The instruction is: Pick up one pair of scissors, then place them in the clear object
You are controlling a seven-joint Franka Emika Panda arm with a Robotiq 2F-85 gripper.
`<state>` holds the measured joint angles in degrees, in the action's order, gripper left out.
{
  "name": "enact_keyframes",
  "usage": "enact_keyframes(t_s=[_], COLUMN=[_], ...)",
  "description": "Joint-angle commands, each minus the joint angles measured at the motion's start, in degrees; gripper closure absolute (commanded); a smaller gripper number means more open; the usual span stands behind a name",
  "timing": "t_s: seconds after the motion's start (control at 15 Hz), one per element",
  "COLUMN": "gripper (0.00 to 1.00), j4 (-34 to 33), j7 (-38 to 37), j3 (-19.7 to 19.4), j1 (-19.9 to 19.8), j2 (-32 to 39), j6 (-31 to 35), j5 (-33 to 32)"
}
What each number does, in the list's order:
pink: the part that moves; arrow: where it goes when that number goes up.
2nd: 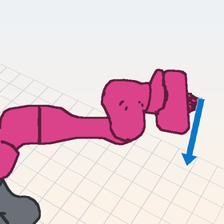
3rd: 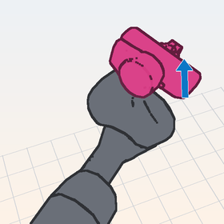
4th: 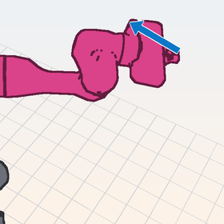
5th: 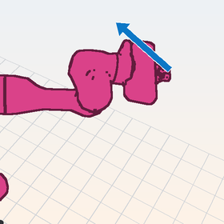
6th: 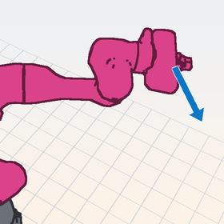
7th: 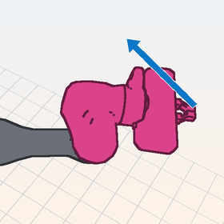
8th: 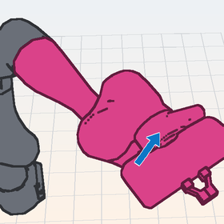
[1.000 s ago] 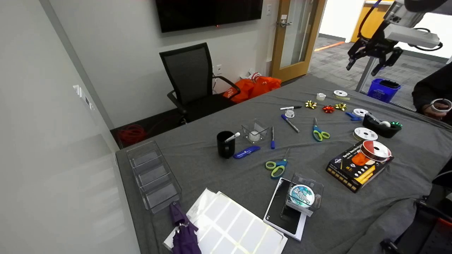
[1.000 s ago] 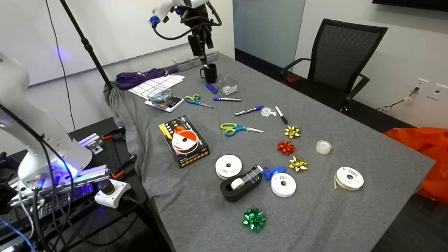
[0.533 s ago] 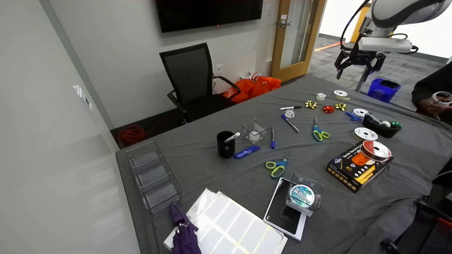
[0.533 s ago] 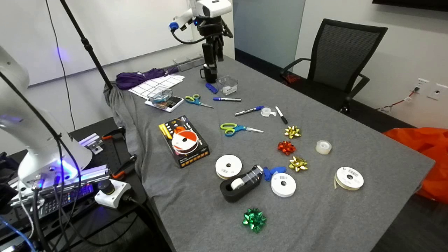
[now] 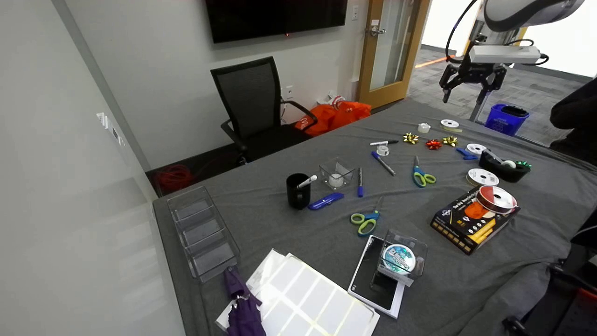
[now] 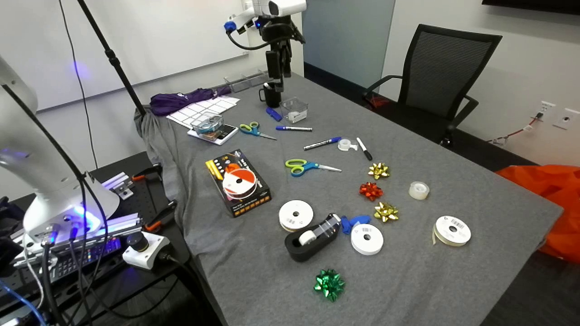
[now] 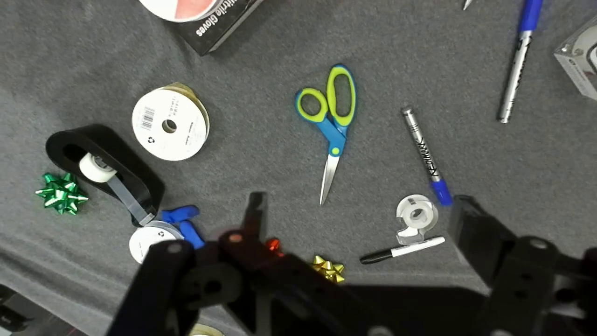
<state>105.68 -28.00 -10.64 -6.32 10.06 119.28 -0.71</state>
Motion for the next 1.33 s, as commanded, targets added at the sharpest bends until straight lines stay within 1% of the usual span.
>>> enact_keyframes(t_s=[0.0, 0.07, 0.33, 0.53, 0.73, 0.93, 1.07, 1.27], gripper=[0.0, 0.0, 0.0, 0.0, 0.0, 0.0, 0.0, 0.0], j4=[-1.6, -3.0, -6.9, -10.5, -14.2, -17.0, -18.0, -19.0], j7=[2.0, 2.9, 6.7, 9.7, 11.3, 12.9, 14.7, 16.8], j3=[0.4, 0.6, 1.4, 2.1, 1.5, 0.7, 0.8, 1.1], j1=[-0.3, -0.5, -1.2, -2.0, -2.5, -3.2, -4.1, -5.2], j2=[3.0, 5.2, 12.9, 18.6, 24.6, 29.8, 32.7, 35.9], j6=[-0.4, -1.6, -2.5, -1.5, 1.6, 7.1, 10.6, 14.2], j5=[-0.2, 0.8, 4.7, 7.8, 7.3, 5.6, 5.2, 5.4])
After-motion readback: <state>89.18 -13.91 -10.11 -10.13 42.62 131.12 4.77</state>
